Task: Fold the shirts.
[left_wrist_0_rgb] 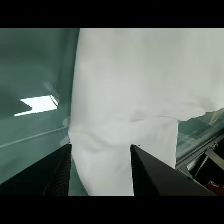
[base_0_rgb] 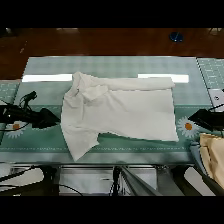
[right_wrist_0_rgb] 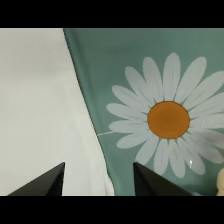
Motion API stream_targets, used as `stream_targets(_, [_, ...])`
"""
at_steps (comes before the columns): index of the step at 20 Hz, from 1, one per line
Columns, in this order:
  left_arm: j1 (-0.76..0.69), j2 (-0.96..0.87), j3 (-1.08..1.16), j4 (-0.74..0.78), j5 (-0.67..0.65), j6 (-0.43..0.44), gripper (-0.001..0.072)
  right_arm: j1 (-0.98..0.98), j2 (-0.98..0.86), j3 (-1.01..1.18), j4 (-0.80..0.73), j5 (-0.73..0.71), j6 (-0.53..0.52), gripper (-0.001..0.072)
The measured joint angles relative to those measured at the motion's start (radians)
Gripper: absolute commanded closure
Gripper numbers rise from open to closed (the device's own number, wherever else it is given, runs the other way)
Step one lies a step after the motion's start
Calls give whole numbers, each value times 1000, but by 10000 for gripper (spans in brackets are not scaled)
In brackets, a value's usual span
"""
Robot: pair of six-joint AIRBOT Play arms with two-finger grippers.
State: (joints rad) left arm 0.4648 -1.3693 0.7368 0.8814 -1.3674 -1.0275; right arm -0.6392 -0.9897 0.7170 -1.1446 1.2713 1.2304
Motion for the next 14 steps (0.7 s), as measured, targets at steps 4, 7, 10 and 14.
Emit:
stream_targets(4, [-72,-52,-11,-2,55,-11,297,-5,37,-13,14,1,-3,222])
stream_targets(7, [-128,-81,-13,-32,118,-23,681,-5,49,-16,21,17,-2,113])
stream_targets(10, [-154,-91,-13,-67,142,-29,681,-6,53,-17,24,48,12,119])
stream_targets(14, [-166,-96,-14,-82,147,-11,682,-6,29,-17,-26,90,31,200])
